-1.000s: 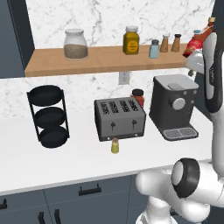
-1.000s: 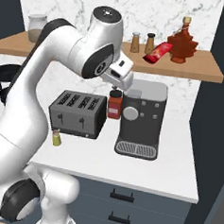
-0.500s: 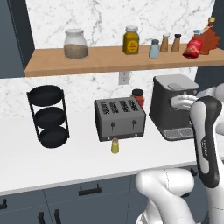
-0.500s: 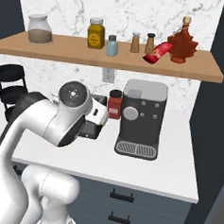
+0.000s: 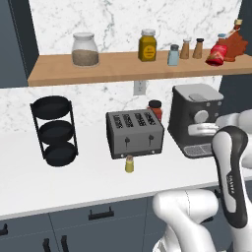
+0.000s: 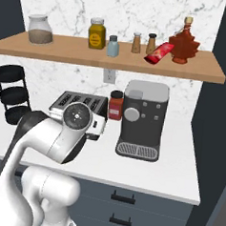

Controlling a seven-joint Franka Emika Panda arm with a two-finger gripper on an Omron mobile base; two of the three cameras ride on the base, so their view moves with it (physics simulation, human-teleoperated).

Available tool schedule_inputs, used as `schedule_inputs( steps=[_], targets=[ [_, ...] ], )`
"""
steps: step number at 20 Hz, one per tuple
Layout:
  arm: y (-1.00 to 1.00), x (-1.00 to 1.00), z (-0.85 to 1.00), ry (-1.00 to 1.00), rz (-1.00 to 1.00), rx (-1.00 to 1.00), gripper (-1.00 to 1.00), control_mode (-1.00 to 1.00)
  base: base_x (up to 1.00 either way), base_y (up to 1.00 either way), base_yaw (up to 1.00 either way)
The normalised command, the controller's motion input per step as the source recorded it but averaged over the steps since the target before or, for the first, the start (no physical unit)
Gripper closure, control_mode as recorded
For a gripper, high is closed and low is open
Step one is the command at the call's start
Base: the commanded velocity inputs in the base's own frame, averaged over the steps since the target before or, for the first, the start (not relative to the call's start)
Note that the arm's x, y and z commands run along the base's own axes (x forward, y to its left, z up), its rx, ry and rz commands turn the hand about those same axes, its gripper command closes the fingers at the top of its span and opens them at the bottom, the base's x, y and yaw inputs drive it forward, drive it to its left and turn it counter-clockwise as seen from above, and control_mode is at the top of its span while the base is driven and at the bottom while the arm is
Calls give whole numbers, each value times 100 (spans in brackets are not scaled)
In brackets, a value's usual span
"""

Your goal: Put the shaker and condiment bottle from the counter next to their counterparts in the cabinet.

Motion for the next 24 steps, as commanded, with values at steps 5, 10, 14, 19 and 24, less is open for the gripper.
schedule_inputs(
  steps=[5,10,14,19,24],
  targets=[
    [13,-14,-34,-3,28,-1,-100,-100,0,0,0],
    [26,-21,-30,-10,18,-10,-100,-100,0,0,0],
    [27,-1,-30,-19,13,-3,-100,-100,0,0,0],
    [44,-16,-40,-20,7,-3,-100,-100,0,0,0],
    [41,-22,-50,-14,5,-2,-100,-100,0,0,0]
  ],
)
